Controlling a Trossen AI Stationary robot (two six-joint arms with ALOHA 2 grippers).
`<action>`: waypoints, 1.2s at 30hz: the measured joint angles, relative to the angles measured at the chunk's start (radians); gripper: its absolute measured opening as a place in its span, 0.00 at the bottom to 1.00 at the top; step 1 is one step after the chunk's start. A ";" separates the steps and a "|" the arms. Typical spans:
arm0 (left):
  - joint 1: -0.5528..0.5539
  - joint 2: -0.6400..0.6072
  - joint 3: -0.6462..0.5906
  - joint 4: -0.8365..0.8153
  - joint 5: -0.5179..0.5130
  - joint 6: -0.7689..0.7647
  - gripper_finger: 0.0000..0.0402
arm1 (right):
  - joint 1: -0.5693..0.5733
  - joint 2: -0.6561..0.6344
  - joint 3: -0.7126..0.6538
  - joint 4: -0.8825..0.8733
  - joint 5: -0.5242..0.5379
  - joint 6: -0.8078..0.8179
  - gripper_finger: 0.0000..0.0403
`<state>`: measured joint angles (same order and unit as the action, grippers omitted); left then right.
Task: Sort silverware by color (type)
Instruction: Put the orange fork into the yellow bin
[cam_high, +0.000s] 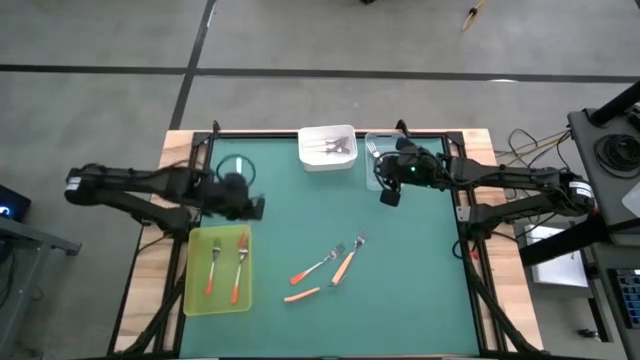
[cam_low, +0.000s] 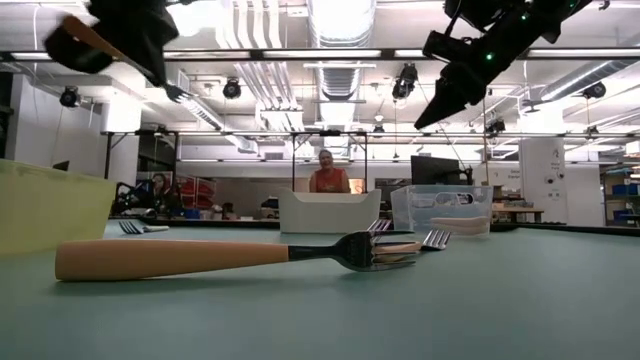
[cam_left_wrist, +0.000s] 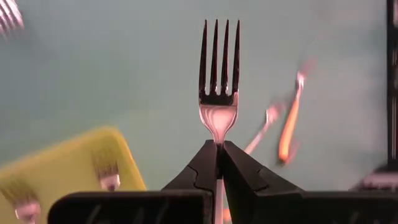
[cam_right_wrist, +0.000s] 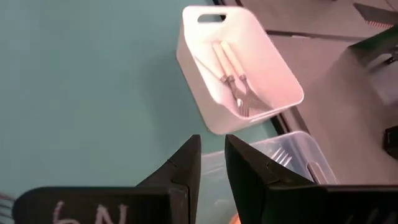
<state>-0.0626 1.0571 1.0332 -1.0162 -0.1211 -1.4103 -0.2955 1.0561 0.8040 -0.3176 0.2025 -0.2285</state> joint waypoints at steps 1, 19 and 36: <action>-0.043 0.004 0.000 -0.006 -0.004 -0.027 0.00 | 0.000 0.000 0.000 0.008 0.000 0.001 0.16; -0.616 0.178 -0.004 -0.228 -0.105 -0.660 0.00 | 0.000 0.000 0.003 0.017 0.000 0.053 0.16; -0.617 0.251 -0.043 -0.229 -0.098 -0.735 0.00 | 0.000 0.000 0.003 0.040 0.000 0.004 0.16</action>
<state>-0.6792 1.3084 0.9900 -1.2454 -0.2192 -2.1456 -0.2955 1.0561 0.8070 -0.2775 0.2024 -0.2242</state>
